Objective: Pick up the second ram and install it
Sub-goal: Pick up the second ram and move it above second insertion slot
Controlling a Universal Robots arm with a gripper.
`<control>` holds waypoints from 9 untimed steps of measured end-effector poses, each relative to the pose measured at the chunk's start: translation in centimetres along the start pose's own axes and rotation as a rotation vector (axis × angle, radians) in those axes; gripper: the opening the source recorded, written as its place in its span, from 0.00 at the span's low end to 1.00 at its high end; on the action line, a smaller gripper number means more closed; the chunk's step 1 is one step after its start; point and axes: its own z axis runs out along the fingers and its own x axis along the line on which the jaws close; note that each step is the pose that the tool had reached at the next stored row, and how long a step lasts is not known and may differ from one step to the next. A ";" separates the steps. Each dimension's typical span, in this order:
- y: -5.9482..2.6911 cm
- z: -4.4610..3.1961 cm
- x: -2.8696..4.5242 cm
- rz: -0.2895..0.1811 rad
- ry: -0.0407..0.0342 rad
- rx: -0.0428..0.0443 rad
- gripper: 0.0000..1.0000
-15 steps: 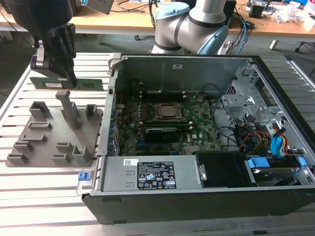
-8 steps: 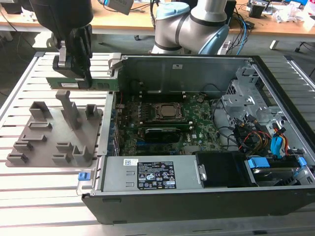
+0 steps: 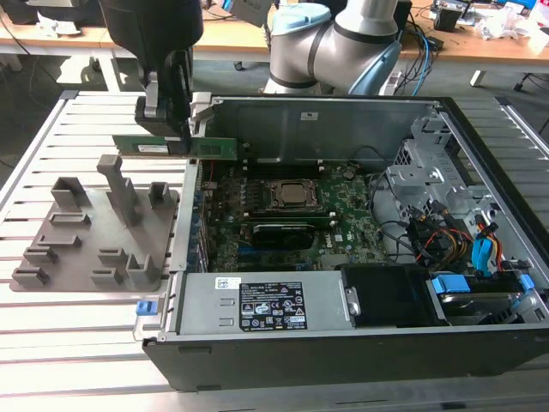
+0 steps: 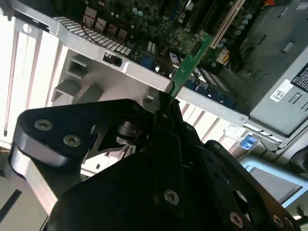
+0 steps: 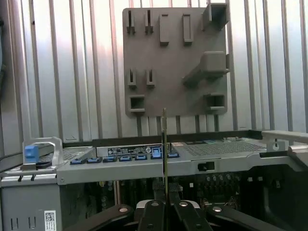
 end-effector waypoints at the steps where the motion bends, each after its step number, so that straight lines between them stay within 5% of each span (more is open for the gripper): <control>1: -0.77 0.00 -0.06 0.000 0.0002 0.0000 0.14; 9: -3.75 0.00 -0.25 0.000 0.0012 0.0001 0.14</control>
